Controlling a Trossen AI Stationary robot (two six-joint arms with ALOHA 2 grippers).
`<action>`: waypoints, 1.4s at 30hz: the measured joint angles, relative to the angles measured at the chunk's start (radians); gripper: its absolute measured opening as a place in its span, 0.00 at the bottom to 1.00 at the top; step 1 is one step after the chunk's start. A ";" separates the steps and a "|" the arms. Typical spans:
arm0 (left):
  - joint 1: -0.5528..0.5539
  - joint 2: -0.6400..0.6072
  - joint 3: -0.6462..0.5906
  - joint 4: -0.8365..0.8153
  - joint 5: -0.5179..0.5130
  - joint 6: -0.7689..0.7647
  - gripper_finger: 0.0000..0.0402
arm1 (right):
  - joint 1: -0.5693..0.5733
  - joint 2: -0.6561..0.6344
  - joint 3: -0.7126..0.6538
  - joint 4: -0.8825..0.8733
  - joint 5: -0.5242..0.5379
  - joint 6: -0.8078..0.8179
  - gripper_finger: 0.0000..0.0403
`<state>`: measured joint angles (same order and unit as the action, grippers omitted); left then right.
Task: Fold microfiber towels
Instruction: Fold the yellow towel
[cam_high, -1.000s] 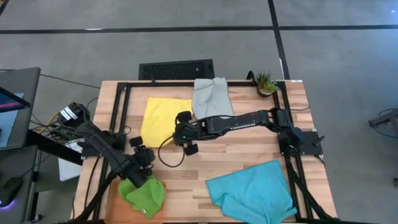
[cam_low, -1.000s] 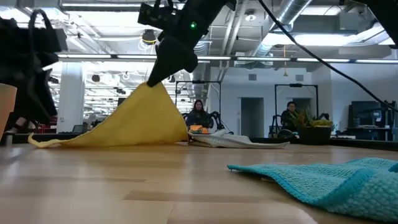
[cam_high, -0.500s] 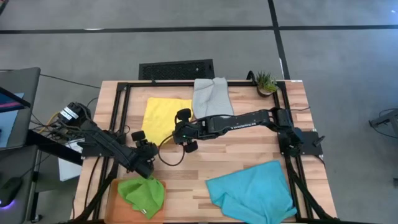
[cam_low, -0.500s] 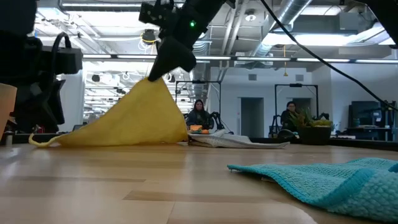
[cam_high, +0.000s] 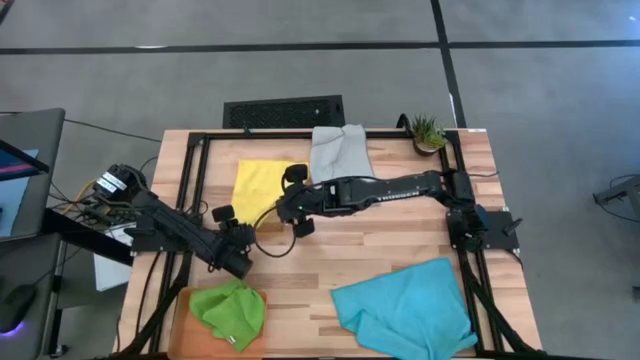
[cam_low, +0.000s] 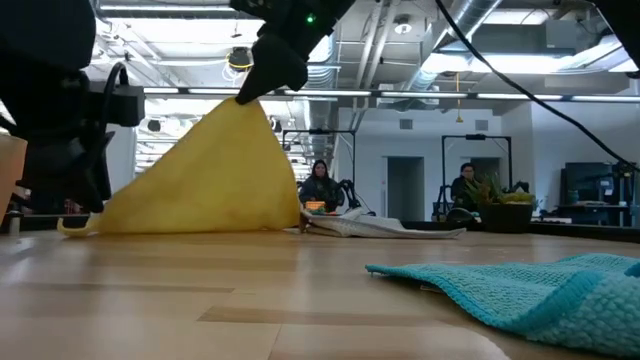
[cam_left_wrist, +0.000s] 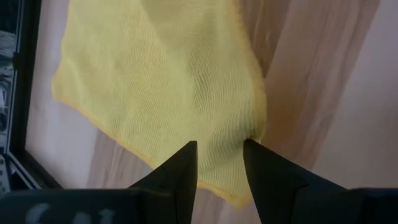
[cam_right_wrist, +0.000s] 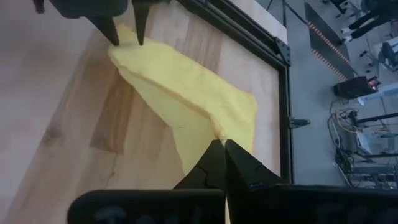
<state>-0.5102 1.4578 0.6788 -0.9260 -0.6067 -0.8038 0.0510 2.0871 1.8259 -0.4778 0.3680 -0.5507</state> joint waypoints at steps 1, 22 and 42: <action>0.000 0.000 0.006 -0.003 0.002 -0.005 0.31 | -0.003 -0.001 0.000 0.000 0.000 0.000 0.02; 0.071 -0.012 0.068 0.058 -0.031 0.057 0.31 | -0.032 -0.002 0.000 0.017 0.000 0.001 0.02; 0.156 -0.013 -0.014 -0.037 0.115 -0.047 0.31 | -0.035 -0.002 0.000 0.011 0.000 0.002 0.02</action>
<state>-0.3542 1.4452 0.6647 -0.9632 -0.4921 -0.8510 0.0161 2.0850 1.8259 -0.4667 0.3679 -0.5491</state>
